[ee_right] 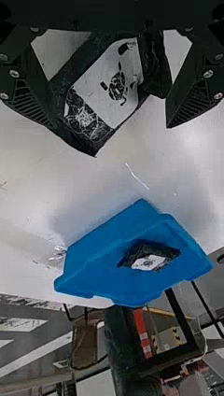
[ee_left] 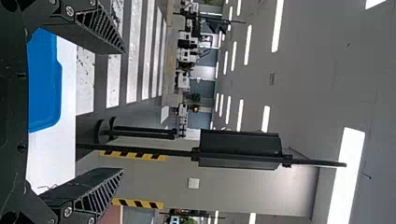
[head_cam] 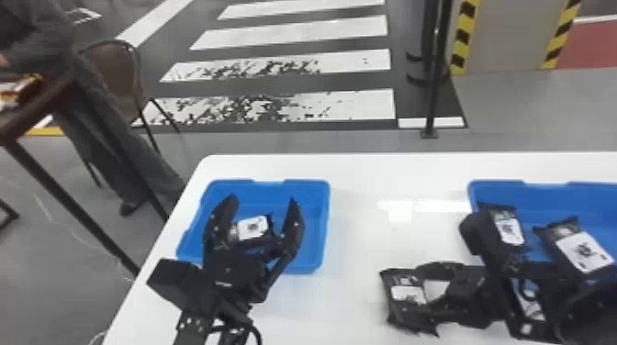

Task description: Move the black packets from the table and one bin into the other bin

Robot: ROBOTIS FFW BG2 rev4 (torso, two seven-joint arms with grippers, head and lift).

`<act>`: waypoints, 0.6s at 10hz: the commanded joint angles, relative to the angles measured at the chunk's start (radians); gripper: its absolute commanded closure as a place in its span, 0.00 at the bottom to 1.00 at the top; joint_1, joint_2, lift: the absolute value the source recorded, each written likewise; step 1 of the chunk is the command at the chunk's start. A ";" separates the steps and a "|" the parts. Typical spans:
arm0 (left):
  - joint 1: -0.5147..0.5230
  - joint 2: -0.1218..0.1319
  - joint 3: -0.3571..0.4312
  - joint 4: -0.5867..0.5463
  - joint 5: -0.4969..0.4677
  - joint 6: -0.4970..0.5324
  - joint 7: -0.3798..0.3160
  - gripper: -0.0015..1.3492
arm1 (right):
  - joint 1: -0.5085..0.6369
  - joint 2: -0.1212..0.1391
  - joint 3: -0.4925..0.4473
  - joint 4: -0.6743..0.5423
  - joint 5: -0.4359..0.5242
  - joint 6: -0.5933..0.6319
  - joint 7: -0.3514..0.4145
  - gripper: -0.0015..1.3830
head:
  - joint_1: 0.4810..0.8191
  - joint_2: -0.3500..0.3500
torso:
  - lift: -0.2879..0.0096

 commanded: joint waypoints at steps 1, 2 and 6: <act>-0.001 0.001 -0.002 0.000 0.003 0.004 0.000 0.10 | -0.030 0.000 0.032 0.036 0.011 0.022 0.004 0.12 | 0.63 0.81 | 0.60; -0.001 0.001 0.000 0.000 0.005 0.009 0.000 0.10 | -0.038 0.000 0.036 0.053 0.013 0.024 0.005 0.16 | 0.63 0.81 | 0.60; -0.004 0.001 0.004 0.002 0.013 0.011 0.000 0.10 | -0.053 0.000 0.044 0.078 0.013 0.053 0.007 0.70 | 0.63 0.80 | 0.60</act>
